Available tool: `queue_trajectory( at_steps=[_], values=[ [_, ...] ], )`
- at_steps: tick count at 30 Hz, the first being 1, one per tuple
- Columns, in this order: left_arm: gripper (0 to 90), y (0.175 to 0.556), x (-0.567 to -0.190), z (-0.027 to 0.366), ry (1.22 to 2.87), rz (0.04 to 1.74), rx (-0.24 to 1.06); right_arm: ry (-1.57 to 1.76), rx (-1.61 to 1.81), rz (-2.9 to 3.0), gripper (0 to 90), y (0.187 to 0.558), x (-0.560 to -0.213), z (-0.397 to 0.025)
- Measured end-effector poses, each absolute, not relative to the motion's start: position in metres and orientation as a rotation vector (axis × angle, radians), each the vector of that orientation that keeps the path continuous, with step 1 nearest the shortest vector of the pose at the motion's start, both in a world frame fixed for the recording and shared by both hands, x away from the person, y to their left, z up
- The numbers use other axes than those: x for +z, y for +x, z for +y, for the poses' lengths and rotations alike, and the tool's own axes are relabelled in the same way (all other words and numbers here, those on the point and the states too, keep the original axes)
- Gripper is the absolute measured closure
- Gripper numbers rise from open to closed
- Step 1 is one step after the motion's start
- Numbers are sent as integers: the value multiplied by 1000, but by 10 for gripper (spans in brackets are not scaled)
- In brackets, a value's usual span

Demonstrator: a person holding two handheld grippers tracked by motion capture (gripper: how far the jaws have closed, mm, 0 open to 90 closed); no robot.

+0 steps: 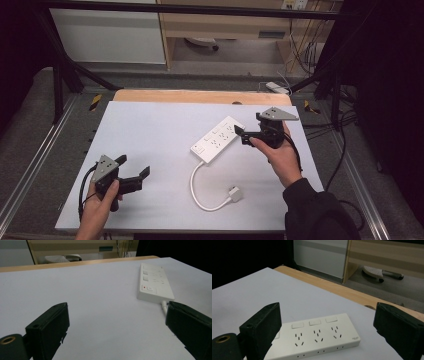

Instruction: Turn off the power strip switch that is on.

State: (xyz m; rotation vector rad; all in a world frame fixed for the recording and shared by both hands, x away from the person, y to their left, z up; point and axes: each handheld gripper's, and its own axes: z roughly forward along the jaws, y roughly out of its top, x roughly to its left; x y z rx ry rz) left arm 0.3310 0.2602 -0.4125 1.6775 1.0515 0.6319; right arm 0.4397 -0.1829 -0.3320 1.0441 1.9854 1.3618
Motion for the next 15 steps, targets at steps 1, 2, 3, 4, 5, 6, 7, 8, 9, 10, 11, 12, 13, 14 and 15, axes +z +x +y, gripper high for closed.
queue_trajectory(
  at_steps=[1,2,3,4,5,6,7,8,9,10,11,12,13,14,15],
  values=[
    [50,331,-412,260,1678,1050,633,1039,1354,1981,89,441,-330,-181],
    [50,330,-412,261,1679,1052,635,1029,1348,1977,89,446,-327,-177],
    [50,330,-412,261,1678,1053,636,1030,1350,1974,88,448,-325,-176],
    [50,330,-412,261,1679,1052,639,1030,1350,1974,88,448,-325,-176],
    [50,330,-412,261,1679,1052,638,1031,1347,1977,82,452,-322,-172],
    [50,330,-412,261,1679,1054,640,1031,1347,1977,82,452,-322,-172],
    [50,330,-412,261,1678,1054,641,1036,1348,1974,82,457,-319,-170],
    [50,330,-412,261,1682,1053,643,1036,1348,1974,82,457,-319,-170],
    [50,330,-412,261,1683,1053,641,1045,1354,1964,83,462,-318,-169],
    [50,330,-412,261,1681,1053,639,1052,1355,1961,86,464,-317,-168],
    [50,330,-412,261,1680,1054,638,1061,1352,1957,102,466,-317,-168],
    [50,330,-412,261,1677,1056,639,1061,1352,1957,102,466,-317,-168],
    [49,330,-412,261,1678,1056,639,1074,1356,1943,138,470,-317,-168],
    [50,330,-412,261,1678,1056,639,1083,1359,1935,156,473,-318,-168],
    [50,330,-412,261,1679,1055,639,1095,1359,1926,174,475,-318,-169]
  ],
)
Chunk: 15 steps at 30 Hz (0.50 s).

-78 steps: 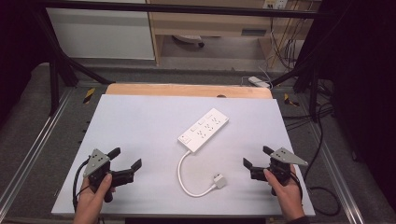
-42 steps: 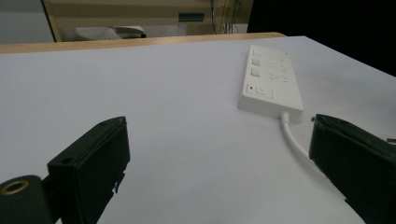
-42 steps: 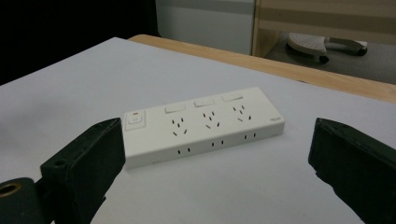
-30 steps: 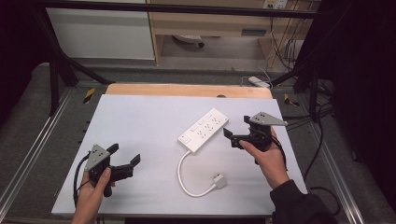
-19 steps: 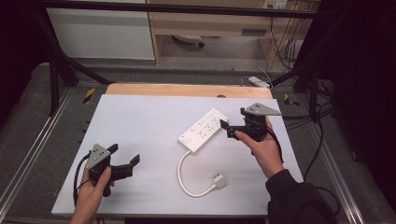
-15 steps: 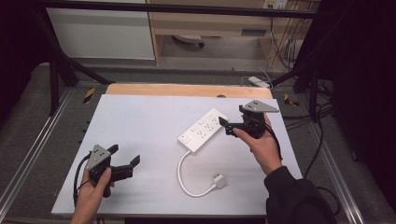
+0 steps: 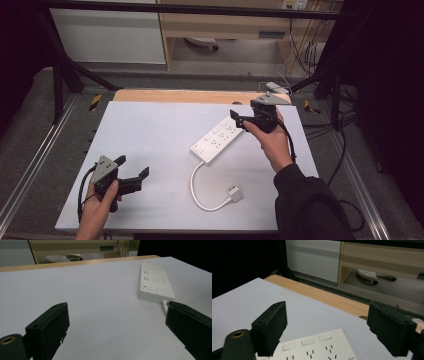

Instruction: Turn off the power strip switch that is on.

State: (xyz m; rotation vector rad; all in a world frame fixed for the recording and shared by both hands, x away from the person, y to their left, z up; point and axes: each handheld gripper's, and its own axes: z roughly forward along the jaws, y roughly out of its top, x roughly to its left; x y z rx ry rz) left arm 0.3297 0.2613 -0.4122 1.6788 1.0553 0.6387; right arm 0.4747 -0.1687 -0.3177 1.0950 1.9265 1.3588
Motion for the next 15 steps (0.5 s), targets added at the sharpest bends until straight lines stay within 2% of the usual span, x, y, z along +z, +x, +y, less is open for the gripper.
queue_trajectory(
  at_steps=[5,15],
  values=[
    [50,330,-413,261,1684,1057,634,1114,1360,1915,211,485,-317,-169],
    [49,330,-413,261,1686,1053,629,1151,1337,1919,181,500,-319,-166]
  ],
)
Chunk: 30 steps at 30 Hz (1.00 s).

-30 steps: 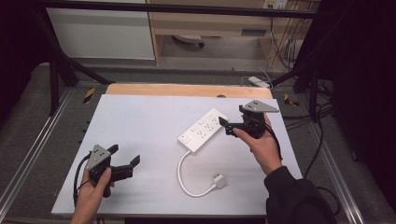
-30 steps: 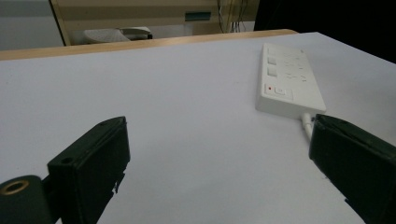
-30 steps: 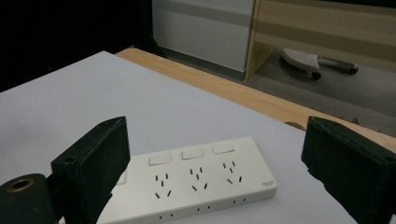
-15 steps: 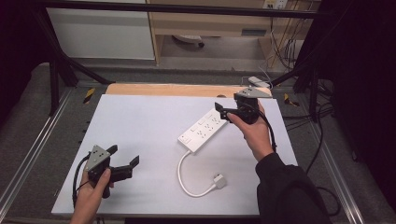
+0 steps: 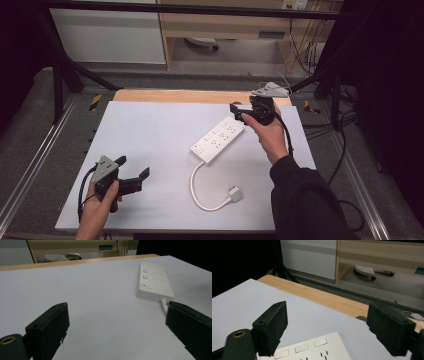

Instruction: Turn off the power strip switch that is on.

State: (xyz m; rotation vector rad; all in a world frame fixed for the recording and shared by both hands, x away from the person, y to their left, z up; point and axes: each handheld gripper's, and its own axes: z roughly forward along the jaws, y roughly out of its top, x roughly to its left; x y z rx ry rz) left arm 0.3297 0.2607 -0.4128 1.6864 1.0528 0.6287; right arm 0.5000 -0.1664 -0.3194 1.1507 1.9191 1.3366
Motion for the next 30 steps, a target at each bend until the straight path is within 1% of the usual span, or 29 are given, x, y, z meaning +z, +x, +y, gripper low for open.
queue_trajectory(
  at_steps=[3,4,8,9,10,11,12,15,16,17,19,20,21,24,25,27,30],
  values=[
    [50,330,-413,261,1685,1051,630,1155,1334,1918,211,503,-321,-166],
    [50,330,-413,261,1686,1051,629,1162,1327,1910,282,506,-323,-165],
    [50,330,-413,261,1689,1051,630,1170,1342,1905,390,512,-328,-163],
    [50,330,-413,261,1689,1051,629,1168,1342,1905,390,514,-330,-162],
    [50,330,-413,261,1690,1052,631,1167,1342,1907,442,515,-331,-161],
    [50,330,-413,261,1690,1052,631,1167,1342,1907,442,515,-331,-161],
    [50,330,-413,261,1690,1053,631,1157,1330,1916,497,517,-334,-160],
    [50,331,-413,261,1692,1053,637,1147,1318,1939,575,520,-339,-158],
    [50,331,-413,260,1693,1052,635,1139,1310,1944,596,521,-341,-157],
    [50,331,-413,260,1695,1051,636,1139,1310,1944,596,521,-341,-157],
    [49,331,-413,259,1693,1052,637,1134,1307,1956,641,522,-344,-155],
    [50,331,-413,259,1694,1053,636,1124,1300,1960,682,524,-347,-154],
    [50,331,-413,259,1695,1052,637,1124,1300,1960,682,524,-347,-154],
    [50,331,-413,259,1697,1047,639,1105,1286,1958,763,528,-353,-152],
    [50,331,-413,259,1697,1046,640,1105,1286,1958,763,528,-353,-152],
    [50,331,-413,259,1699,1047,641,1115,1283,1967,807,533,-359,-152],
    [50,331,-413,258,1697,1045,640,1113,1272,1973,841,536,-364,-151]
  ],
)
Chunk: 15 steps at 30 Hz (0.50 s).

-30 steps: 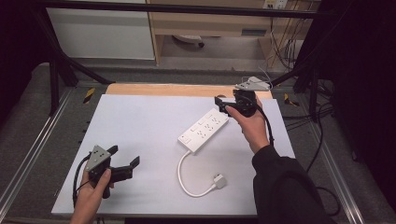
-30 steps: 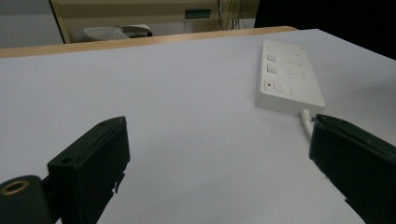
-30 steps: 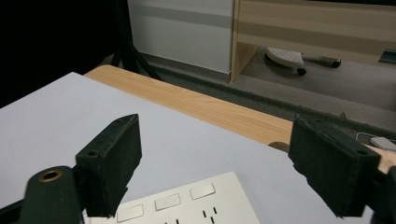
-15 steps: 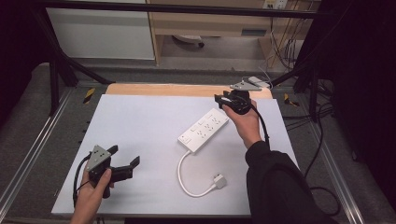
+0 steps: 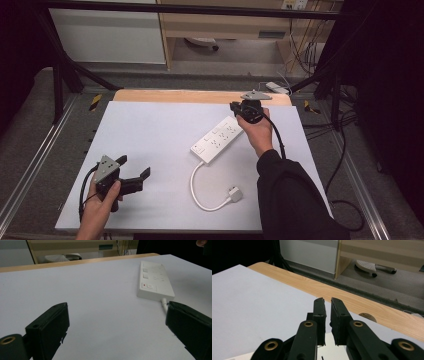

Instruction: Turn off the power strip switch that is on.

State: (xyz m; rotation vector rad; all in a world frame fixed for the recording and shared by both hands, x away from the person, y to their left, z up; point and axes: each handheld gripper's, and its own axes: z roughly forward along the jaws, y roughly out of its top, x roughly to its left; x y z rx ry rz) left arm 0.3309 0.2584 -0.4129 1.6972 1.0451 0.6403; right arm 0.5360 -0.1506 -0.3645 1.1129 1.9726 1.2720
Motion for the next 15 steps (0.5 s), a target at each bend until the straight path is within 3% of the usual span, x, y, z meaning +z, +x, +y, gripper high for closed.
queue_trajectory(
  at_steps=[15],
  values=[
    [50,332,-413,258,1703,1048,639,1164,1234,1996,900,548,-386,-144]
  ],
)
